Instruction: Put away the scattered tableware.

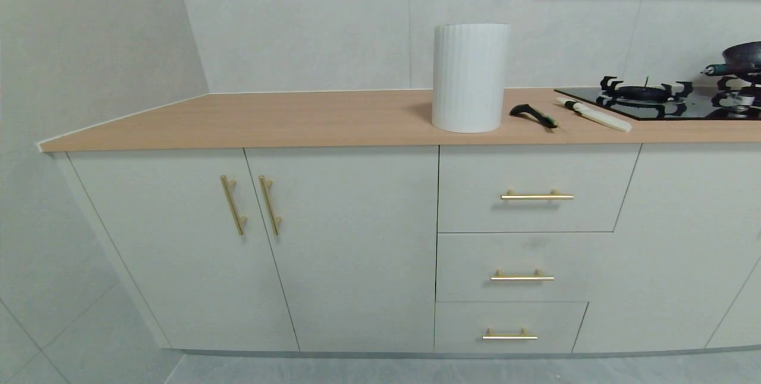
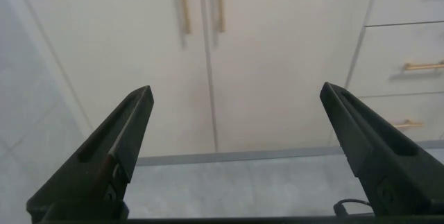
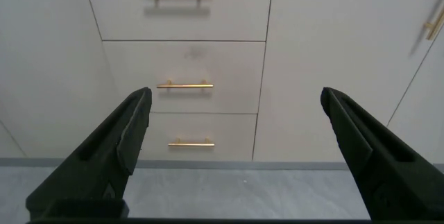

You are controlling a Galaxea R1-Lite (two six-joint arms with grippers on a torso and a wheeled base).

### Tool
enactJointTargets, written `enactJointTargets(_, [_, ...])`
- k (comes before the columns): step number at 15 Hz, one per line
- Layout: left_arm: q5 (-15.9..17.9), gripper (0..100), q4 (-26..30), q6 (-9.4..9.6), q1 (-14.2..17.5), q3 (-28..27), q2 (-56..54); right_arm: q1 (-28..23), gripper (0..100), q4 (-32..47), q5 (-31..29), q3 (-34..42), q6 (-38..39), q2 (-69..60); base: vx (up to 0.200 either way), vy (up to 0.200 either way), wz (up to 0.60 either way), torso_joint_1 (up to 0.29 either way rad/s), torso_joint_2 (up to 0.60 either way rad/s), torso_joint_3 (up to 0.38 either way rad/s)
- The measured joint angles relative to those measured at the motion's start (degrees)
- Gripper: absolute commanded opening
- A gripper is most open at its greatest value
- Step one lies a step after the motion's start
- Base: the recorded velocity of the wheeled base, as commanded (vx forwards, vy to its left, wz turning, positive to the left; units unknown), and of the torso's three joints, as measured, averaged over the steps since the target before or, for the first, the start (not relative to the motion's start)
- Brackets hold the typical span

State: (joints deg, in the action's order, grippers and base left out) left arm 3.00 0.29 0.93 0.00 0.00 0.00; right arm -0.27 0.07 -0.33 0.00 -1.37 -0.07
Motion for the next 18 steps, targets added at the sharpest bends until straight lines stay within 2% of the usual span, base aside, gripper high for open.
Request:
enactJointTargets(2, [0.0, 100, 0.0, -0.24, 0.0, 0.0, 0.0, 0.0, 100, 0.0, 0.0, 0.0, 0.0, 0.0, 0.200, 0.000, 0.00, 0.002, 0.00, 0.007])
enactJointTargets(15, [0.0, 100, 0.0, -0.22, 0.0, 0.0, 0.0, 0.2, 100, 0.0, 0.5, 0.0, -0.4, 0.1, 0.000, 0.000, 0.00, 0.000, 0.00, 0.000])
enactJointTargets(18, [0.0, 100, 0.0, -0.24, 0.0, 0.0, 0.0, 0.5, 100, 0.9, 2.6, -1.2, 0.4, 0.7, 0.000, 0.000, 0.00, 0.000, 0.00, 0.000])
